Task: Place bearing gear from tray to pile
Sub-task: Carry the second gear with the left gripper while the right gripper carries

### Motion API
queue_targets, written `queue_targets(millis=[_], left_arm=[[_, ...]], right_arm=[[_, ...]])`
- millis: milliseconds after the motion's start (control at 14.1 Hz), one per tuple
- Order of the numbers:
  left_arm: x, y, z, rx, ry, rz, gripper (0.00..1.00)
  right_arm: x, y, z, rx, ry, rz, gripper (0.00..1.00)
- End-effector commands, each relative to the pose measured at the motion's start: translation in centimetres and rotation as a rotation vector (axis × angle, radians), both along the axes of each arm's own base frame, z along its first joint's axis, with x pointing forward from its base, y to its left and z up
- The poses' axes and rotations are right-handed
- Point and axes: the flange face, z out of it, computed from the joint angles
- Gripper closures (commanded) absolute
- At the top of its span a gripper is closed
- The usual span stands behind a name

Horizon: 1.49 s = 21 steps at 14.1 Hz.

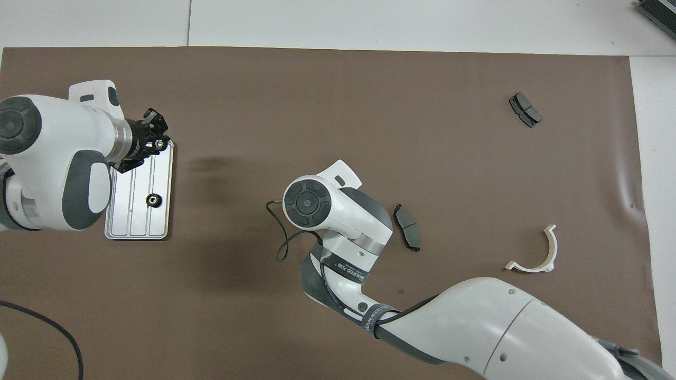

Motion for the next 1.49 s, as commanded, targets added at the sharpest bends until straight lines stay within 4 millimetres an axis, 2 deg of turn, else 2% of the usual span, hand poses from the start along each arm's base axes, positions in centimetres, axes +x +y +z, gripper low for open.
queue_targets(millis=[0, 142, 213, 284, 355, 567, 638, 780, 851, 993, 1205, 1276, 1418], left_arm=[[0.5, -1.2, 0.1, 0.010, 0.007, -0.039, 1.00], [0.3, -1.7, 0.0, 0.024, 0.010, -0.114, 1.00], [0.3, -1.7, 0.0, 0.030, 0.012, -0.136, 1.00], [0.3, -1.7, 0.0, 0.032, 0.011, -0.147, 1.00], [0.3, -1.8, -0.1, 0.034, 0.011, -0.160, 1.00], [0.3, -2.0, 0.0, 0.046, 0.006, -0.223, 1.00], [0.1, -3.1, 0.0, 0.050, 0.004, -0.258, 1.00], [-0.1, -4.6, 0.1, 0.053, -0.006, -0.293, 1.00], [-0.3, -5.8, 0.2, 0.053, -0.012, -0.313, 1.00], [-0.9, -8.3, 0.3, 0.065, -0.018, -0.409, 1.00], [-2.4, -13.1, 0.2, 0.080, -0.023, -0.558, 1.00], [-3.3, -15.4, 0.0, 0.083, -0.023, -0.611, 1.00], [-4.6, -19.5, -1.4, 0.090, -0.009, -0.695, 1.00]], right_arm=[[-0.4, 0.0, -0.3, 0.007, -0.010, 0.003, 0.39], [-0.4, 0.1, -0.3, 0.008, -0.009, 0.000, 0.56], [-0.3, 0.1, -0.2, 0.008, -0.011, 0.002, 0.68], [-0.3, 0.1, -0.2, 0.010, -0.011, -0.001, 0.86], [-0.2, 0.1, -0.1, 0.011, -0.012, -0.001, 1.00], [0.1, 0.0, 0.4, 0.009, -0.013, -0.009, 1.00], [0.4, 0.1, 1.0, 0.012, -0.020, -0.013, 1.00], [1.1, -0.7, 4.4, 0.050, -0.035, -0.054, 1.00], [1.7, -1.9, 6.4, 0.053, -0.056, -0.073, 1.00], [3.1, -5.4, 9.6, 0.030, -0.066, -0.069, 1.00], [7.0, -15.2, 14.1, 0.042, -0.003, -0.029, 1.00], [7.8, -18.6, 14.7, 0.043, 0.022, -0.001, 1.00], [9.2, -25.6, 14.5, 0.028, 0.057, 0.059, 1.00]])
